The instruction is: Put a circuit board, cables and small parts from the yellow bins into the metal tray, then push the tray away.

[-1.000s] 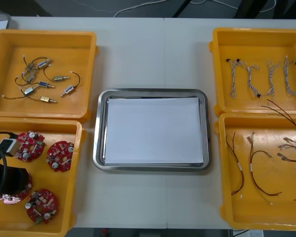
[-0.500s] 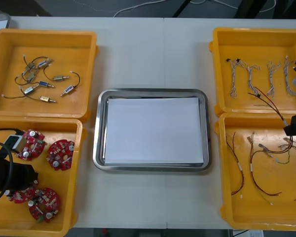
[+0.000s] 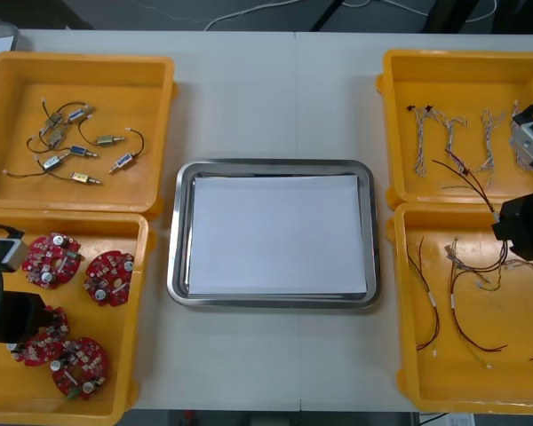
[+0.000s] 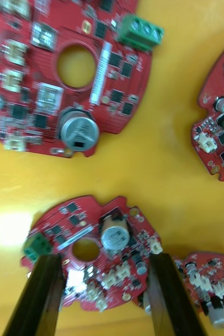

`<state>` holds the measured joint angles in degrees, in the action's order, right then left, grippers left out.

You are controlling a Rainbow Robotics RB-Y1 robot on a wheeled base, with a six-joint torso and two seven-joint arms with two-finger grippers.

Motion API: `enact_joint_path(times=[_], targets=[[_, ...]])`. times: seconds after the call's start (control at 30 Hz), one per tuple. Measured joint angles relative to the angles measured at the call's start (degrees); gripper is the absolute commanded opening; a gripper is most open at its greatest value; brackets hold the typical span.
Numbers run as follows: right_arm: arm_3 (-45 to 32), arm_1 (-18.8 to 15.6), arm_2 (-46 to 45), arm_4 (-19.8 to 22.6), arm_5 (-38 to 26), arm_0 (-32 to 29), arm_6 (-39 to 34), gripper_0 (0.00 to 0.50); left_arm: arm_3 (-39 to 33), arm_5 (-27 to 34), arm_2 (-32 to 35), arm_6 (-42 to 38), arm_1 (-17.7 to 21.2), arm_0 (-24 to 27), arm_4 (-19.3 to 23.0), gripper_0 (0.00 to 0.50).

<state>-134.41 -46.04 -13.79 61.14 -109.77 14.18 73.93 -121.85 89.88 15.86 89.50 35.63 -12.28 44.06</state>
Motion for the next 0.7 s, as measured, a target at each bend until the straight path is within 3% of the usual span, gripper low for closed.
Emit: enact_joint_path(times=[0.43, 0.7], targets=[[-0.4, 0.0, 3.1, -1.5, 0.0, 2.3, -3.0, 0.000, -1.3, 3.6, 5.6, -1.0, 0.0, 1.9, 0.7, 0.500], [-0.5, 0.0, 4.2, -3.5, 0.0, 2.3, -3.0, 0.000, 2.1, 1.0, 5.6, -18.1, 0.0, 1.9, 0.6, 0.500]])
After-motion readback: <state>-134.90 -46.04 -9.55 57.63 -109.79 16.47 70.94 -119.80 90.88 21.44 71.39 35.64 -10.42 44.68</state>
